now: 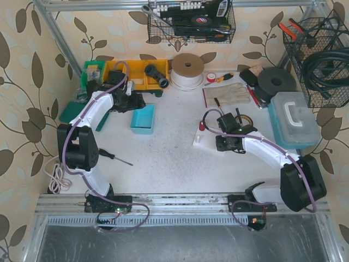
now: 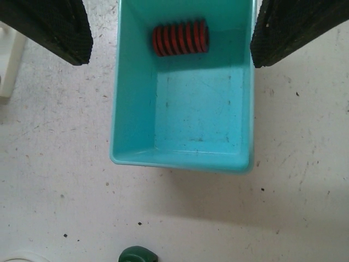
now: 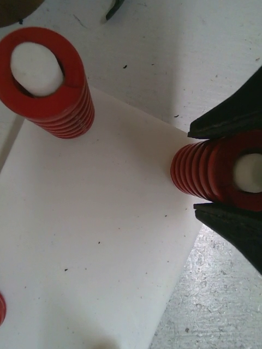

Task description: Install the large spring

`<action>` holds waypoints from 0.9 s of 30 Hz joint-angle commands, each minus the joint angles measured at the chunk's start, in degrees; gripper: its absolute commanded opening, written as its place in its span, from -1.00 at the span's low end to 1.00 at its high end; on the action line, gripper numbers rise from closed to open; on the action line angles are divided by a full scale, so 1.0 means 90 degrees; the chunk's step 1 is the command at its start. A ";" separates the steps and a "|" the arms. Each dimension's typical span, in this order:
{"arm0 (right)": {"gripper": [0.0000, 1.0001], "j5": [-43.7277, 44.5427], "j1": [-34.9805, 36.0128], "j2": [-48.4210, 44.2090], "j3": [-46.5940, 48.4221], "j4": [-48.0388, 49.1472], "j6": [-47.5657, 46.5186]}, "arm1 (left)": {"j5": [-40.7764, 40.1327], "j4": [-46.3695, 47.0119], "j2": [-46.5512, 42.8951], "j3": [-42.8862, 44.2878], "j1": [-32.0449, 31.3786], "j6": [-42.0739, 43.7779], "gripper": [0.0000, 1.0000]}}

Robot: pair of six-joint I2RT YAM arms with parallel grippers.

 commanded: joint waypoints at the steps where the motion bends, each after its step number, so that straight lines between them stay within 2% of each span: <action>1: -0.46 0.0135 0.0025 0.0075 0.0156 0.0065 -0.0093 | 0.0333 -0.0197 -0.0093 0.0203 -0.0018 0.0145 0.61; 8: 0.22 0.0034 0.0021 -0.0789 0.0434 -0.0774 -0.0027 | 0.0342 -0.0324 -0.0145 0.0144 -0.0068 0.0200 0.36; 18: 0.62 0.0035 0.0015 -0.2377 0.1249 -0.2167 -0.0085 | -0.0292 -0.1348 0.0415 0.0756 -0.0629 0.0803 -0.02; 20: 0.85 0.0000 0.0022 -0.2478 0.1344 -0.2314 -0.0126 | -0.0450 -0.1727 0.0653 0.1008 -0.0732 0.1030 -0.05; 23: 0.91 -0.0033 0.0015 -0.2637 0.1381 -0.2385 -0.0130 | -0.0611 -0.1948 0.0868 0.1059 -0.0789 0.1236 -0.11; 27: 0.92 -0.0063 0.0016 -0.2694 0.1407 -0.2384 -0.0149 | -0.0384 -0.2107 0.1257 0.1169 -0.0790 0.1413 -0.13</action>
